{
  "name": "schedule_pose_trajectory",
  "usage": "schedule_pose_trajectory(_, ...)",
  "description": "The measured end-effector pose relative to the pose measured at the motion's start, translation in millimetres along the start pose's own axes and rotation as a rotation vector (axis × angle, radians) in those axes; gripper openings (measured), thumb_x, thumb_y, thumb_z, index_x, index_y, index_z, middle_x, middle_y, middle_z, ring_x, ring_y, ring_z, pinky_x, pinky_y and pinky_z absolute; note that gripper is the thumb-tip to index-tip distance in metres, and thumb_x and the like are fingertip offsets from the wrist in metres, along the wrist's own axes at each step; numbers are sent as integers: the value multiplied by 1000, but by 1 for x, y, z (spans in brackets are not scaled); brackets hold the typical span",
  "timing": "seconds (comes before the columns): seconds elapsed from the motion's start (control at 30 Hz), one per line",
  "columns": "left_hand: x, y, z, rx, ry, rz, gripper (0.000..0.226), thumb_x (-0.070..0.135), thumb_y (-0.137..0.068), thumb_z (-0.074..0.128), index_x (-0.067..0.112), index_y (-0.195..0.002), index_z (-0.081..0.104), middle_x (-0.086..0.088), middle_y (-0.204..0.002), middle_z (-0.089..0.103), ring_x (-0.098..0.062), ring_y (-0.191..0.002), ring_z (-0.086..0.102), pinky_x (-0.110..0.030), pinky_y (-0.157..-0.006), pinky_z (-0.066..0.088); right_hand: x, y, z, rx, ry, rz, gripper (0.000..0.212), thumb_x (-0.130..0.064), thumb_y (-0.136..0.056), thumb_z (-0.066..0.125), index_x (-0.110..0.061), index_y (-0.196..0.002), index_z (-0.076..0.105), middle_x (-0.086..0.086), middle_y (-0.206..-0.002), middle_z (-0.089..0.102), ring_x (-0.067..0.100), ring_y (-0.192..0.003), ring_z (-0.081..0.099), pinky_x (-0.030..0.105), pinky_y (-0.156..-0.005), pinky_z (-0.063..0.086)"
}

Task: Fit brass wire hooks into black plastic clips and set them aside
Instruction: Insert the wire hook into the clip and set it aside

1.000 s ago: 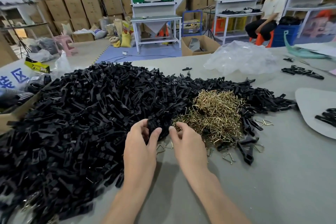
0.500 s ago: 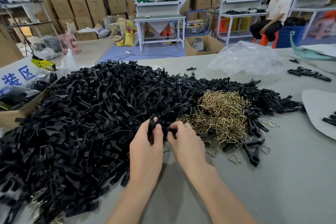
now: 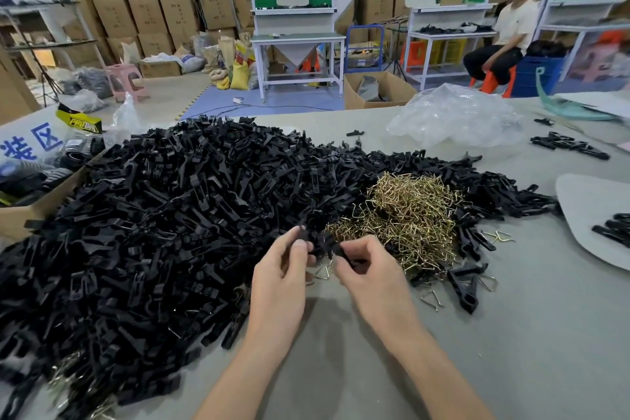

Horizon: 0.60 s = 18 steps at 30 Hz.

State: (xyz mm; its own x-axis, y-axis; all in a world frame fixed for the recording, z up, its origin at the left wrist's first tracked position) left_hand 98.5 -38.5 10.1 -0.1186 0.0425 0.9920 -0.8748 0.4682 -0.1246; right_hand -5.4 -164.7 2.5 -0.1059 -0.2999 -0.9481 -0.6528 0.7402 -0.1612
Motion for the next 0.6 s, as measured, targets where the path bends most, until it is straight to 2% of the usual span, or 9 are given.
schedule_pose_trajectory(0.1, -3, 9, 17, -113, 55, -44, 23, 16, -101, 56, 22, -121, 65, 8, -100, 76, -6, -96, 71, -22, -78, 56, 8, 8, -11, -35, -211, 29, 18, -25, -85, 80, -29, -94, 66, -10, -88, 72, 2, -77, 68, 14, -66, 50)
schedule_pose_trajectory(0.23, -7, 19, 30, -176, 122, -103, 22, 13, -100, 57, 15, -120, 65, 4, -101, 76, -12, -93, 72, -22, -77, 56, 7, 7, -14, -85, -276, 25, 31, -19, -87, 78, -40, -108, 70, 1, -89, 73, 8, -72, 67, 19, -64, 52)
schedule_pose_trajectory(0.33, -7, 20, 30, -169, 101, -95, 22, 15, -98, 59, 17, -120, 66, 4, -97, 77, -13, -87, 73, -20, -75, 56, 6, 9, -17, -23, -241, 5, 24, -19, -87, 78, -36, -104, 73, -4, -88, 73, 7, -77, 68, 21, -70, 54)
schedule_pose_trajectory(0.43, -6, 20, 33, -175, 117, -94, 22, 12, -98, 59, 14, -119, 66, 1, -97, 77, -11, -88, 72, -19, -72, 55, 5, 11, -19, 20, -136, -42, 14, -20, -89, 77, -30, -96, 70, -16, -89, 75, 1, -81, 70, 16, -73, 53)
schedule_pose_trajectory(0.5, -7, 19, 33, -173, 116, -98, 22, 13, -98, 60, 15, -119, 66, 0, -97, 77, -13, -89, 73, -21, -74, 56, 3, 12, -18, 5, -111, -56, 14, -20, -90, 76, -31, -95, 68, -20, -89, 74, -2, -82, 70, 13, -74, 51)
schedule_pose_trajectory(0.6, -11, 16, 29, -137, 143, -128, 21, 17, -97, 62, 19, -118, 68, -3, -97, 76, -18, -85, 73, -23, -74, 57, 3, 14, -13, -52, -153, -49, 12, -23, -89, 77, -30, -97, 71, -18, -92, 75, 0, -87, 71, 10, -76, 50)
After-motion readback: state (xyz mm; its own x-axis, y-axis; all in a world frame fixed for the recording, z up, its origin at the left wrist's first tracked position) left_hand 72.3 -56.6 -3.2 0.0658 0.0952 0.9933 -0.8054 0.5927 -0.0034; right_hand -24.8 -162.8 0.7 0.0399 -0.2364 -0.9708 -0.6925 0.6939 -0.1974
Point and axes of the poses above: each hand's wrist, its own y-axis away from the middle knuckle, its own z-axis out of the palm, x = y × z, the point moved 7 cm from there along -y, towards the middle knuckle
